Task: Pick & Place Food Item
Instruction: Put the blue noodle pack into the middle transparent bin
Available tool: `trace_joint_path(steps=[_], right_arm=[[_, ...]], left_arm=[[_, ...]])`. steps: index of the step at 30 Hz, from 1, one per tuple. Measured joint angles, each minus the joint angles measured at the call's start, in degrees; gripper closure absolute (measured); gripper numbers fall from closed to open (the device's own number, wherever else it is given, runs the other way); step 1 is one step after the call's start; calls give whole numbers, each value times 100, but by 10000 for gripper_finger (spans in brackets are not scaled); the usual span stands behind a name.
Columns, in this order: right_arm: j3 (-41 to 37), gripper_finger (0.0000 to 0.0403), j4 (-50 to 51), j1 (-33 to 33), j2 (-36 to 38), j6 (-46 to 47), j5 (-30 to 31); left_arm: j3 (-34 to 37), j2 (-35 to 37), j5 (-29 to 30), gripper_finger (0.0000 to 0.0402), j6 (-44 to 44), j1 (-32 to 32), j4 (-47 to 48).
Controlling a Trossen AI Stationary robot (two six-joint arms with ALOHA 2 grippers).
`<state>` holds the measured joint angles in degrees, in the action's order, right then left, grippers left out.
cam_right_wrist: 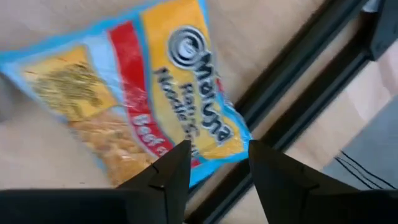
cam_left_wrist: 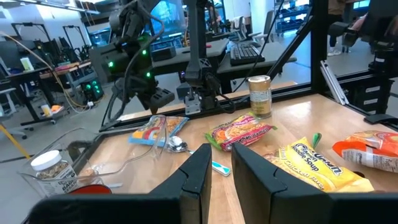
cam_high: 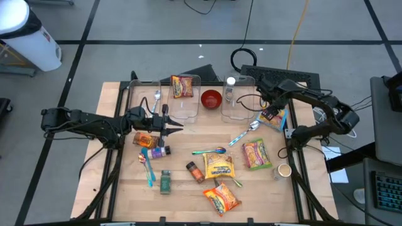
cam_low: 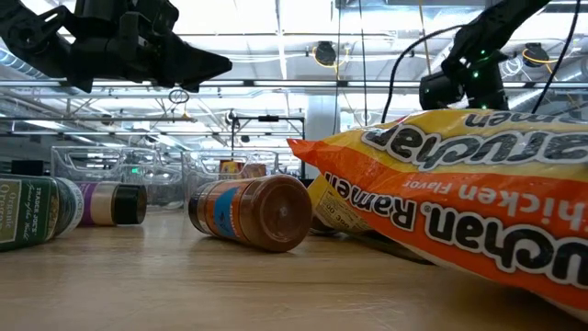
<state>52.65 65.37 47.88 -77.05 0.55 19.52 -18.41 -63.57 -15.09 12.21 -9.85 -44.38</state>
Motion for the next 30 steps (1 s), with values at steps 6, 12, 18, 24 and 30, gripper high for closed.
trace_joint_path(steps=[6,12,18,24,30], right_arm=[[0,246,-3,7,-313,30,-24],[0,247,-16,7,-590,75,-28],[0,248,-21,7,-814,77,-89],[0,251,-56,17,-920,72,-463],[0,284,-68,58,-919,86,-468]], left_arm=[[0,0,-2,330,-24,0,2],[0,0,-4,330,-24,0,55],[0,-1,-4,330,-24,0,81],[0,-2,-4,330,-24,0,81],[0,-2,-4,330,-29,2,83]])
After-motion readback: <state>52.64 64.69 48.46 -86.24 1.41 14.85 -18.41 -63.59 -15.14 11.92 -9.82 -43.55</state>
